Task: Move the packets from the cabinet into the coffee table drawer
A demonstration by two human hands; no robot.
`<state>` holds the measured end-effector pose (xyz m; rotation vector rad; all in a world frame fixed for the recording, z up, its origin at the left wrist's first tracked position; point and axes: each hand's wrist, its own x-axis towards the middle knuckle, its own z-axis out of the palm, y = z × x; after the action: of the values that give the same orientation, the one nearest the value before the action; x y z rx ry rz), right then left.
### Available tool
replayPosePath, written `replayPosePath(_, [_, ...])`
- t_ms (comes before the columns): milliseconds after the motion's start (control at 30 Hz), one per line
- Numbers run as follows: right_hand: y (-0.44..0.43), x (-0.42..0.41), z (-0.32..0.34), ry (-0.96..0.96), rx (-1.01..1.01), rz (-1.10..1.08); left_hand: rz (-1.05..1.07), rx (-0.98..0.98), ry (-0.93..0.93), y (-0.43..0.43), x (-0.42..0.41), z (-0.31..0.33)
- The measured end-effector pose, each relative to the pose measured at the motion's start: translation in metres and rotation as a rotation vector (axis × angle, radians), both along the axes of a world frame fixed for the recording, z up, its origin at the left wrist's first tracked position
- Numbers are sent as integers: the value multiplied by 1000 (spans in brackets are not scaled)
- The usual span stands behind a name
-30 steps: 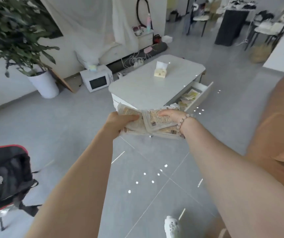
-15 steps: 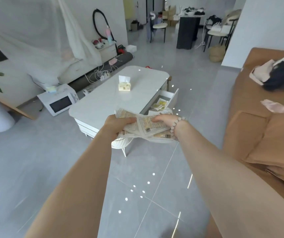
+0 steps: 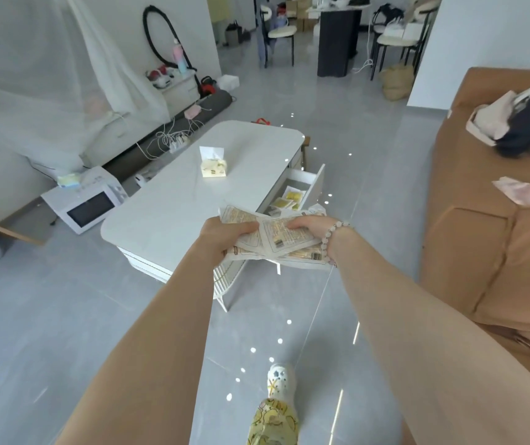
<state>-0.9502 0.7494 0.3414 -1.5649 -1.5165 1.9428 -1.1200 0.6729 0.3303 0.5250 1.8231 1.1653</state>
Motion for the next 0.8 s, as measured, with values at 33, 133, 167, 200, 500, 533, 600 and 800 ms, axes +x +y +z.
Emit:
replayPosePath(33, [12, -2, -1, -3, 1, -7, -8, 0, -2, 15, -3, -1])
replayPosePath(133, [56, -10, -4, -3, -3, -39, -50, 10, -17, 63, -11, -3])
replayPosePath(167, [69, -12, -3, -4, -3, -61, -62, 13, -23, 80, -15, -3])
replayPosePath(200, [85, -14, -3, -14, 5, -91, -69, 15, -30, 97, -18, -3])
replayPosePath(500, [233, -57, -11, -25, -36, -221, -108, 13, -21, 263, -66, -3])
replayPosePath(533, [249, -59, -12, -26, -45, -232, -113, 15, -21, 282, -68, -4])
replayPosePath(600, [276, -60, -14, -32, -52, -260, -128, 15, -24, 317, -66, -8])
replayPosePath(800, [357, -31, -28, -101, -89, -317, -177, -22, -81, 405, -40, -38])
